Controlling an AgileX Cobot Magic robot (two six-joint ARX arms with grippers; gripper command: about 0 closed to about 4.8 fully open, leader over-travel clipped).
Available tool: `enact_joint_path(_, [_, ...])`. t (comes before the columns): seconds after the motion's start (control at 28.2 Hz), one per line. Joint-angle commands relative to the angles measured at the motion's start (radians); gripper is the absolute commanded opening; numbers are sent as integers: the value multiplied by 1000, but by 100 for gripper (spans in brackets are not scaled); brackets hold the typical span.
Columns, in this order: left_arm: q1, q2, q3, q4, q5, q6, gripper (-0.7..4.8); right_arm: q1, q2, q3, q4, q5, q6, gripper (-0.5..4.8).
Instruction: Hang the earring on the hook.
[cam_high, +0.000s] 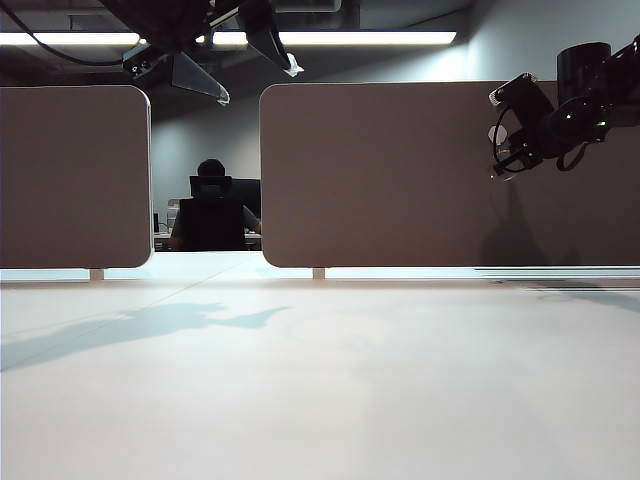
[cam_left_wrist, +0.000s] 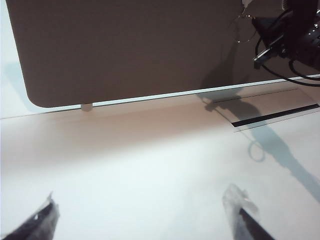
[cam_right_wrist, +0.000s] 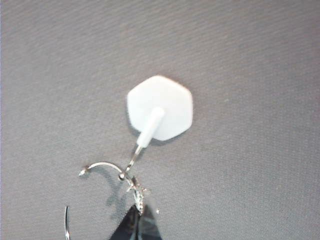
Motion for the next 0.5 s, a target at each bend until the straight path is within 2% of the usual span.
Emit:
enact_joint_path(0.04, [-1, -2, 5, -3, -3, 5, 479, 0, -3, 5, -7, -14, -14, -6])
enact_joint_path(0.28, [-1, -2, 5, -19, -3, 5, 479, 0, -2, 5, 3, -13, -14, -4])
enact_joint_path(0.35, [0, -2, 5, -19, -3, 5, 479, 0, -3, 5, 7, -10, -14, 40])
enact_joint_path(0.43, [0, -2, 5, -19, -3, 5, 479, 0, -3, 5, 13, -10, -13, 133])
enact_joint_path(0.5, [-1, -2, 5, -19, -3, 5, 479, 0, -3, 5, 12, -6, -13, 162])
